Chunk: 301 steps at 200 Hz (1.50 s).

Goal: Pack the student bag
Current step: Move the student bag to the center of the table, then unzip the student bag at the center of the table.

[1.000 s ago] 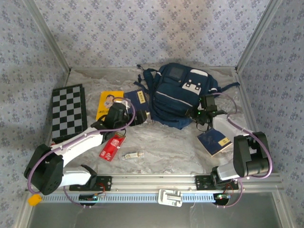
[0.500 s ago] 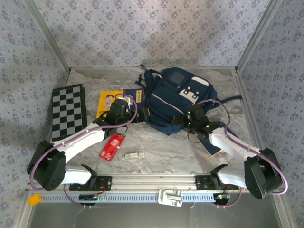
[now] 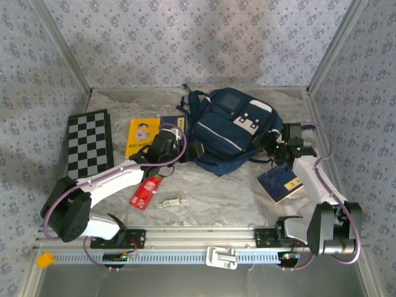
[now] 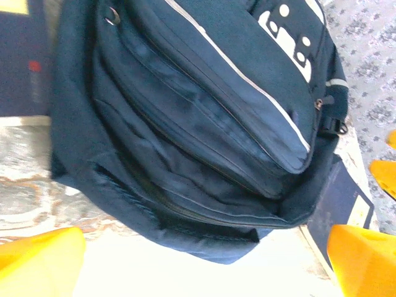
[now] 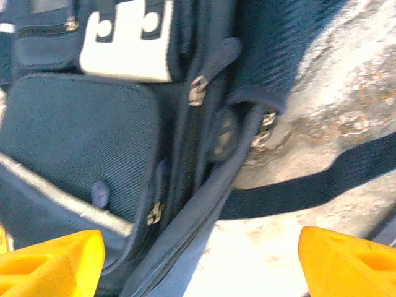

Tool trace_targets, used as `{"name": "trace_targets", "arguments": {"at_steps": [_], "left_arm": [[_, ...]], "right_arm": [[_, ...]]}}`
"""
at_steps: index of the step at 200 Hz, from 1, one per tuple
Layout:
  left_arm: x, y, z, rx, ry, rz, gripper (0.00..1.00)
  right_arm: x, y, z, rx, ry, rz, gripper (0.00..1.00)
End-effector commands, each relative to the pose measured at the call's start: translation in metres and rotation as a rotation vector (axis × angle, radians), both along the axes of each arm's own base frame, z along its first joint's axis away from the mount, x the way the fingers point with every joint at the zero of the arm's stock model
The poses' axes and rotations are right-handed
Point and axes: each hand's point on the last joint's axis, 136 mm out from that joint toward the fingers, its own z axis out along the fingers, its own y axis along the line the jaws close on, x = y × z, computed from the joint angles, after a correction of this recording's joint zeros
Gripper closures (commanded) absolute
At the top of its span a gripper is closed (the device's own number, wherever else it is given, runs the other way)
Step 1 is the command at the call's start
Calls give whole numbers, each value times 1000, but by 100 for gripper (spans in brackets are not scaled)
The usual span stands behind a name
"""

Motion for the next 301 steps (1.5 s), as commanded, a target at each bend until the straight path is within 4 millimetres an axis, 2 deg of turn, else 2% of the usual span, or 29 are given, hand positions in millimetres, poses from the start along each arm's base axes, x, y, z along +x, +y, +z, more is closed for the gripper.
{"name": "trace_targets", "arguments": {"at_steps": [1, 27, 74, 102, 109, 122, 147, 163, 187, 212, 239, 272, 301], "left_arm": [[2, -30, 18, -67, -21, -30, 0], [4, -48, 11, -48, 3, -55, 0], [2, -67, 1, -52, 22, -68, 0], [3, -78, -7, -58, 42, -78, 0], [3, -81, -9, -56, 43, -82, 0], [6, -85, -13, -53, 41, -84, 0], [13, -94, -21, -39, 33, -97, 0], [18, -98, -27, -21, 26, -98, 0], [28, -104, -36, 11, 12, -102, 0], [44, -110, -38, 38, -29, -105, 0], [75, -112, -30, 47, -90, -97, 0], [115, -109, -8, 42, -166, -97, 0], [136, -96, 10, 85, -216, -101, 0]], "right_arm": [[10, 0, -4, 21, 21, 55, 16], [33, 1, -10, 55, 13, 58, 18], [63, -33, -24, -13, 58, -24, 21], [82, -35, -40, 8, 87, -12, 27], [87, -34, -43, 16, 88, -5, 30], [94, -33, -47, 26, 90, 3, 47], [99, -34, -48, 47, 81, 1, 63], [98, -35, -45, 59, 65, -7, 82], [92, -35, -37, 67, 44, -8, 100], [78, -36, -26, 68, 25, -14, 100], [55, -28, -18, 97, 14, -8, 100], [29, -22, -5, 133, -17, -73, 100], [23, -18, 10, 168, -69, -159, 100]]}}
